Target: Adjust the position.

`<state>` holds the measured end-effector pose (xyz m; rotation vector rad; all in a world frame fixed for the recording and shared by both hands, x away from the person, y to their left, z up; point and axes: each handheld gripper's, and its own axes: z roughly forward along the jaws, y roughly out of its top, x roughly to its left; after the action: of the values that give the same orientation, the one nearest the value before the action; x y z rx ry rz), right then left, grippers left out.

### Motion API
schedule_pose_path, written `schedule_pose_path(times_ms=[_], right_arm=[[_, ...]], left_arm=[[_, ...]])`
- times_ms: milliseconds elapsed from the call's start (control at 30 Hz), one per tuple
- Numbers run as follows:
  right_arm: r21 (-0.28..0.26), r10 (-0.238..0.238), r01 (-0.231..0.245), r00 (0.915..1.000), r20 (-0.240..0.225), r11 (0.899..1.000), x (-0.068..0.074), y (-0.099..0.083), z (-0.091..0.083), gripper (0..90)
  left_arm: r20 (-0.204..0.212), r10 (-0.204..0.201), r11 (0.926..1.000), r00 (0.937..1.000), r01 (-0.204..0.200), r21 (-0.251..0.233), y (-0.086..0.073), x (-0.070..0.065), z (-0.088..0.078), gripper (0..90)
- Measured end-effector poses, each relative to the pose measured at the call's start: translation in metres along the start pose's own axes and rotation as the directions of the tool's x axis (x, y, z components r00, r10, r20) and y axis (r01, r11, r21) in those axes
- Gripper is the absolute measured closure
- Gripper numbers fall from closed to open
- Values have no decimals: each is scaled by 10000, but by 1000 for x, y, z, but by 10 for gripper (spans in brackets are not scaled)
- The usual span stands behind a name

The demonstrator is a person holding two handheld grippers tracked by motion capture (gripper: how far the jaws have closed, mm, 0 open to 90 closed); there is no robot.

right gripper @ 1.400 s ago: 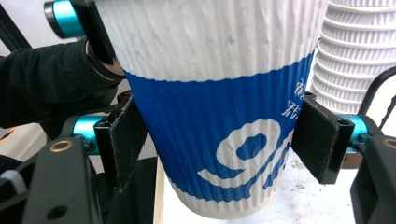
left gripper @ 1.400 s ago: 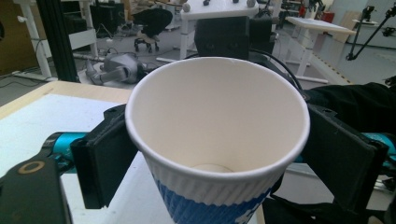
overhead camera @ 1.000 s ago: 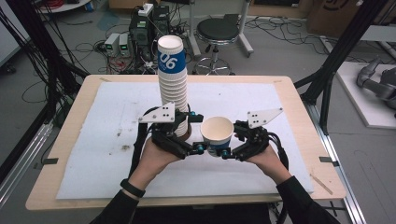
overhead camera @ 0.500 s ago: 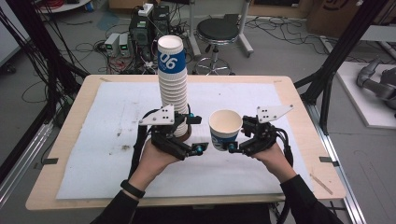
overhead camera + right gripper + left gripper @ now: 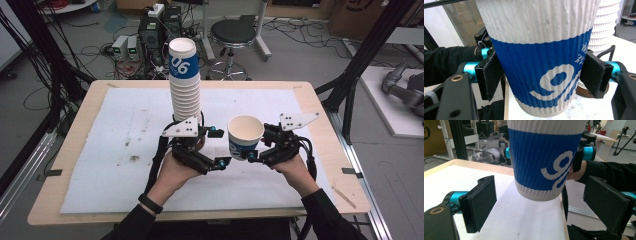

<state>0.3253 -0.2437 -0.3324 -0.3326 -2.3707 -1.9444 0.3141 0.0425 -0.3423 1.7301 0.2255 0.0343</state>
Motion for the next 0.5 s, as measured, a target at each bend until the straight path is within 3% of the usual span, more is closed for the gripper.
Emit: schedule_pose_path(times_ms=[200, 500], right_arm=[[-5, 12, -12, 10000, -51, 10000, 2, 0, 2, 254], [-16, 60, -60, 9998, -208, 10000, 4, -1, 7, 254]], left_arm=[[-31, -92, 9996, 10000, 93, 260, -6, -1, 10, 115], [32, -171, 9996, 9998, 170, 232, -9, -2, 17, 123]])
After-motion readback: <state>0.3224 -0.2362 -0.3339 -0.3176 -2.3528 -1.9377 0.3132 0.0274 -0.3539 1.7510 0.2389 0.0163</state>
